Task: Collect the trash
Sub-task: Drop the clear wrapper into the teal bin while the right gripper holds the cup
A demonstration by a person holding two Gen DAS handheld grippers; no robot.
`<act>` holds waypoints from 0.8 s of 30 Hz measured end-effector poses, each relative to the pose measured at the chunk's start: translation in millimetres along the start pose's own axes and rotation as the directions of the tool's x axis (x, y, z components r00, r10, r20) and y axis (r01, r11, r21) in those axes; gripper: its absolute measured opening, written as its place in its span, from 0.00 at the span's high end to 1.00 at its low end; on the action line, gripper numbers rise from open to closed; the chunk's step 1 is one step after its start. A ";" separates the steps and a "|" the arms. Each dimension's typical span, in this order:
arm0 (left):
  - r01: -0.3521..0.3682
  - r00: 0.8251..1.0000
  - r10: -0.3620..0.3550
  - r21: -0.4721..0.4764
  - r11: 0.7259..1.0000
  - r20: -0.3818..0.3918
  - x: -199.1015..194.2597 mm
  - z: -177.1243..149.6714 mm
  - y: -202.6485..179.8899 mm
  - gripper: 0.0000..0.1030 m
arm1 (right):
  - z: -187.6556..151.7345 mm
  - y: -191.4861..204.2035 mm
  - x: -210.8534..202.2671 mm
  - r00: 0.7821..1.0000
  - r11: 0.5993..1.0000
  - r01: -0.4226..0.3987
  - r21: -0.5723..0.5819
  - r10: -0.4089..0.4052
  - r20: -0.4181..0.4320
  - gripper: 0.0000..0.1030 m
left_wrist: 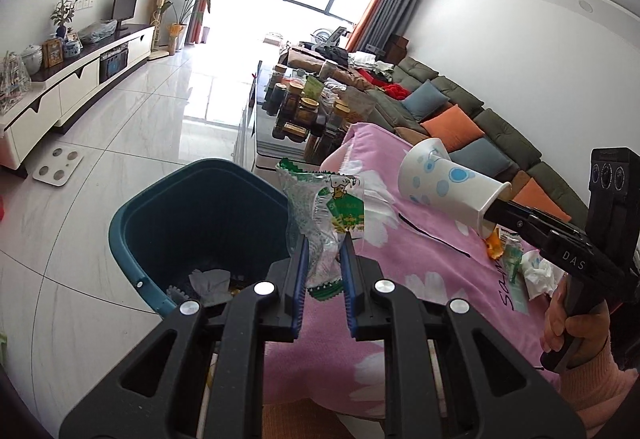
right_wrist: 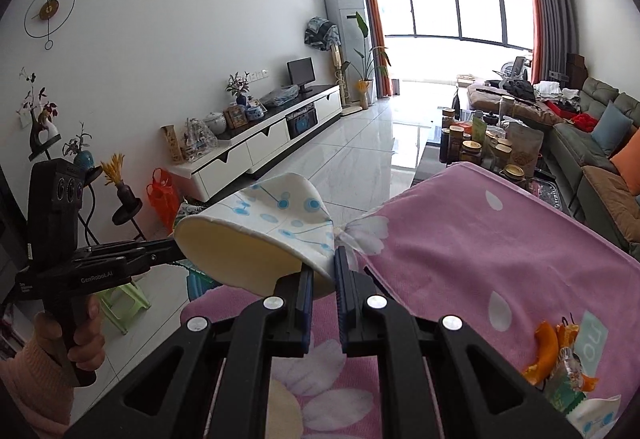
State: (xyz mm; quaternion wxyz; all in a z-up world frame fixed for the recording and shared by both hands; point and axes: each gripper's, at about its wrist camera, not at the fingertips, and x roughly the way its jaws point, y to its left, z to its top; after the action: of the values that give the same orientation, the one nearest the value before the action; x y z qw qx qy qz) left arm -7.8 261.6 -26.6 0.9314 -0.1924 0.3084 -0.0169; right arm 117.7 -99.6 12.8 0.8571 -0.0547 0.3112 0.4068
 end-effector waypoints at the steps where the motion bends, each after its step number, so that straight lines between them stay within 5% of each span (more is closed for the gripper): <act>1: -0.011 1.000 0.011 -0.009 1.000 -0.001 0.9 0.8 5.8 0.84 | 2.7 3.4 8.2 1.000 1.000 -0.007 -0.004 0.007 -0.011 0.91; 24: -0.138 0.986 0.124 -0.121 0.983 -0.113 54.2 3.4 70.6 0.84 | 24.4 30.2 129.3 0.977 0.997 -0.062 -0.035 0.053 -0.208 0.91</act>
State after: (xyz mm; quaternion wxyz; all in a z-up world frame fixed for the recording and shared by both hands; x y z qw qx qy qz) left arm 31.8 320.0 -81.0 0.8987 -0.2299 0.3696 0.0544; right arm 169.1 14.6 -37.6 0.8067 -0.1054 0.3915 0.4300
